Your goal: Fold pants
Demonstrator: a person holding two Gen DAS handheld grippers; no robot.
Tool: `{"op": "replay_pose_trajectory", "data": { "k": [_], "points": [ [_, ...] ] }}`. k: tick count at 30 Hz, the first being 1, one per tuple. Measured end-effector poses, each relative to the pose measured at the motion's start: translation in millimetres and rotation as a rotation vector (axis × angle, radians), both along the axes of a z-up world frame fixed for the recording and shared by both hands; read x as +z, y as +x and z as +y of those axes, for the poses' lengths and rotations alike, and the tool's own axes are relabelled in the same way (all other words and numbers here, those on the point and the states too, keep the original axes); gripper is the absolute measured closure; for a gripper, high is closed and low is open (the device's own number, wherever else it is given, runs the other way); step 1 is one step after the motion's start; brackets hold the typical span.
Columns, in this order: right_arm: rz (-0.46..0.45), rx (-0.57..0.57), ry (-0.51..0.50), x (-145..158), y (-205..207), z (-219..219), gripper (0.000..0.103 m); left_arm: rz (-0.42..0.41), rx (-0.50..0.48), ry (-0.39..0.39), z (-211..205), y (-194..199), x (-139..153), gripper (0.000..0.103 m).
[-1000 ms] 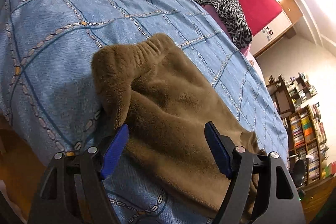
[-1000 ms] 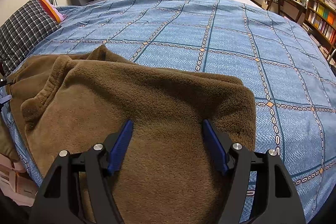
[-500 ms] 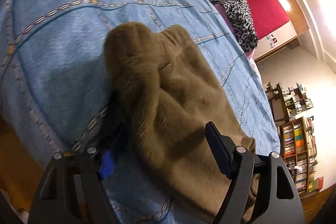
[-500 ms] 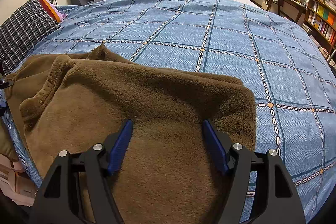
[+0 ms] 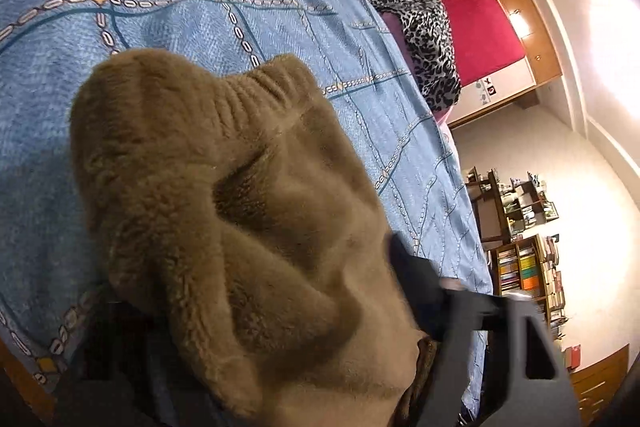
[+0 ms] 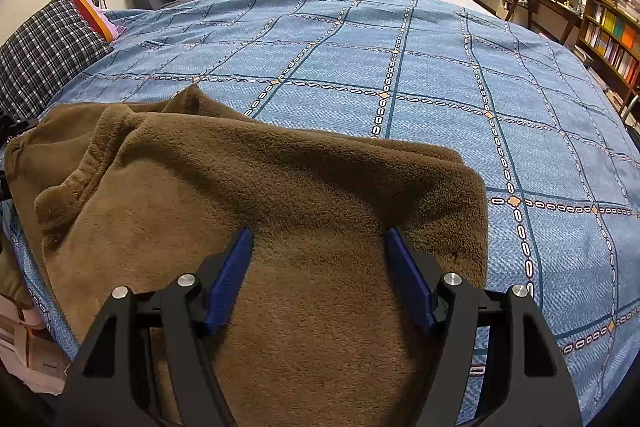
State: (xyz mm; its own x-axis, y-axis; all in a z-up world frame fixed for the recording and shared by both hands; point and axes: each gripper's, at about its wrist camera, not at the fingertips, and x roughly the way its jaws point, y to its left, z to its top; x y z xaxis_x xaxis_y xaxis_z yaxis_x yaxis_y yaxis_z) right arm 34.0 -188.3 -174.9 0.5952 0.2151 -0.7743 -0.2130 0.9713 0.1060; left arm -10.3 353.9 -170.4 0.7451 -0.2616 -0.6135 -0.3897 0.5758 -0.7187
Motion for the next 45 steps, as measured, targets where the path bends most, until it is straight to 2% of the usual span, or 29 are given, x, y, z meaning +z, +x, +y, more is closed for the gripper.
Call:
{"op": "replay_pose_trajectory", "data": {
  "k": [1, 4, 9, 14, 18, 21, 26, 30, 33, 40, 42, 45],
  "points": [
    [0.000, 0.000, 0.000, 0, 0, 0, 0.032, 0.006, 0.000, -0.012, 1, 1, -2, 0.065],
    [0.000, 0.001, 0.002, 0, 0, 0, 0.032, -0.005, -0.002, -0.017, 1, 1, 4, 0.074],
    [-0.002, 0.001, 0.009, 0, 1, 0, 0.032, -0.050, -0.028, 0.098, -18, -4, 40, 0.078],
    [-0.007, 0.002, 0.023, 0, 0, -1, 0.032, -0.130, -0.082, 0.234, -58, -3, 92, 0.078],
    [-0.011, 0.004, 0.040, 1, -2, -4, 0.032, -0.213, -0.161, 0.359, -104, -6, 134, 0.078],
    [-0.014, 0.005, 0.060, 2, -3, -6, 0.032, -0.268, -0.257, 0.483, -154, -10, 160, 0.078],
    [-0.033, -0.004, 0.125, 10, -10, -14, 0.032, -0.347, -0.444, 0.662, -242, -19, 181, 0.078],
    [-0.066, -0.022, 0.183, 18, -20, -26, 0.032, -0.379, -0.608, 0.745, -308, -26, 176, 0.078],
    [-0.090, -0.041, 0.209, 25, -29, -38, 0.032, -0.373, -0.737, 0.762, -350, -27, 161, 0.078],
    [-0.096, -0.101, 0.283, 29, -42, -66, 0.032, -0.320, -0.939, 0.802, -405, -27, 120, 0.078],
    [-0.094, -0.120, 0.286, 28, -46, -72, 0.032, -0.304, -0.981, 0.835, -419, -26, 111, 0.074],
    [-0.084, -0.145, 0.297, 27, -53, -81, 0.032, -0.261, -1.070, 0.825, -434, -33, 91, 0.058]
  ]
}}
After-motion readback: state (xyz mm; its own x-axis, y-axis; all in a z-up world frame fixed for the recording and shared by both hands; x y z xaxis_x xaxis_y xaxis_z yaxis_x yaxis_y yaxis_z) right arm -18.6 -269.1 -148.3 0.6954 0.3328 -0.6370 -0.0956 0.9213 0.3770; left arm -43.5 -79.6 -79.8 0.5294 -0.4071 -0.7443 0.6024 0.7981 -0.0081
